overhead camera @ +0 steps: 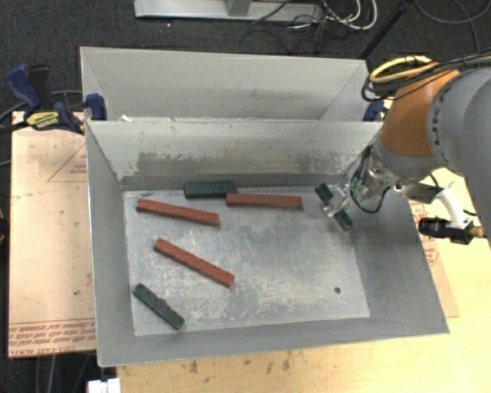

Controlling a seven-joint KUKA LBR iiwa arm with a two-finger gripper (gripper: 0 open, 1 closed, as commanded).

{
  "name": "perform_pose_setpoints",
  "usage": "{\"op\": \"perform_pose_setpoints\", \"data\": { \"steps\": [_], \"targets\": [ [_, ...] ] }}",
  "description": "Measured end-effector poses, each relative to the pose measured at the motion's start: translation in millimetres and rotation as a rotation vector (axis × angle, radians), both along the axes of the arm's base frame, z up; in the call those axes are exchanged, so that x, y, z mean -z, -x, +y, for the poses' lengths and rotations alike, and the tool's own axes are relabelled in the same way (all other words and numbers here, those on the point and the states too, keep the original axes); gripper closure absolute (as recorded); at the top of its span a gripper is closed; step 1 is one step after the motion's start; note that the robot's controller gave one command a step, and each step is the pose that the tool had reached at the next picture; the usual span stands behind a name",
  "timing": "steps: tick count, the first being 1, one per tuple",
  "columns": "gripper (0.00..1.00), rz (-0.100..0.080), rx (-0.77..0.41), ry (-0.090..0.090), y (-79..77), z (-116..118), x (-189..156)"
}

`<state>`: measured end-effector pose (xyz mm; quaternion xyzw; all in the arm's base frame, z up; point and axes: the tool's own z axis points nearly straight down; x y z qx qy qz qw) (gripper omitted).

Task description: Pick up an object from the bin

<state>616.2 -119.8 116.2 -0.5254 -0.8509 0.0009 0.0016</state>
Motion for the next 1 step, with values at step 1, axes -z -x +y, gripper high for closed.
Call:
{"op": "perform_pose_setpoints", "data": {
  "steps": [1],
  "targets": [
    [1.00, -0.005, -0.001, 0.001, -0.9, 0.0, -18.5]
  ]
}}
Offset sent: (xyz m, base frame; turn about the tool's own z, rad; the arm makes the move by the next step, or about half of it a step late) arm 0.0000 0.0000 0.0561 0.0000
